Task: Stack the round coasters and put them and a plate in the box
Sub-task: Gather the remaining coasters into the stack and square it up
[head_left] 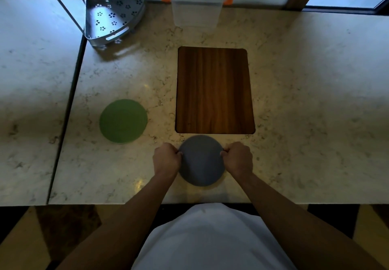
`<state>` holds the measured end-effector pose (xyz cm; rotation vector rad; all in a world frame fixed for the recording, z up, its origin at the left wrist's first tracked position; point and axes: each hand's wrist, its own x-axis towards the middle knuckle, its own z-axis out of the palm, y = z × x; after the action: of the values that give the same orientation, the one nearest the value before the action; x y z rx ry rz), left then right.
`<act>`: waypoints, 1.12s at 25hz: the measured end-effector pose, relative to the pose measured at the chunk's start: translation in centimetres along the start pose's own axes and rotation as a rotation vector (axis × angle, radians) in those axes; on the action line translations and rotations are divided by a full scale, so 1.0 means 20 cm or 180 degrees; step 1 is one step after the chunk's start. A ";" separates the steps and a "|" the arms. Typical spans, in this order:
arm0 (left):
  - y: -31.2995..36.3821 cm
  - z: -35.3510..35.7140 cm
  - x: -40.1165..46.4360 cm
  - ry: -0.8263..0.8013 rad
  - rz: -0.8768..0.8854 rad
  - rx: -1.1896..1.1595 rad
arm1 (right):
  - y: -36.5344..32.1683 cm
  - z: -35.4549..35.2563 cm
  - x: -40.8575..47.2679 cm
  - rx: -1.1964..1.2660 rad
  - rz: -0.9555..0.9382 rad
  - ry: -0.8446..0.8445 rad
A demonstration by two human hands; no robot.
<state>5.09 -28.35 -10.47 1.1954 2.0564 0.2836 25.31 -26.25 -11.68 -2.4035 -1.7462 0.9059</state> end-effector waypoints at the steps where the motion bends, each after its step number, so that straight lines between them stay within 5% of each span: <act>1: 0.01 0.00 0.00 -0.0010 -0.0042 -0.0012 | -0.01 0.00 0.00 -0.0046 0.0004 -0.0013; 9: -0.02 0.02 0.04 -0.0042 -0.0398 -0.0522 | 0.00 -0.01 0.04 0.0275 0.0133 -0.0458; 17: -0.09 -0.06 0.10 -0.0467 -0.0805 -0.1468 | -0.06 -0.09 0.08 0.0625 -0.0405 -0.0550; 28: -0.41 -0.62 0.41 0.0471 -0.1108 -0.2265 | -0.92 0.07 0.33 0.0652 -0.1081 -0.1016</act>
<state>-11.35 -23.98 -9.87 0.3894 1.9769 0.8626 10.18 -14.11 -9.05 -1.8403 -1.9642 1.3909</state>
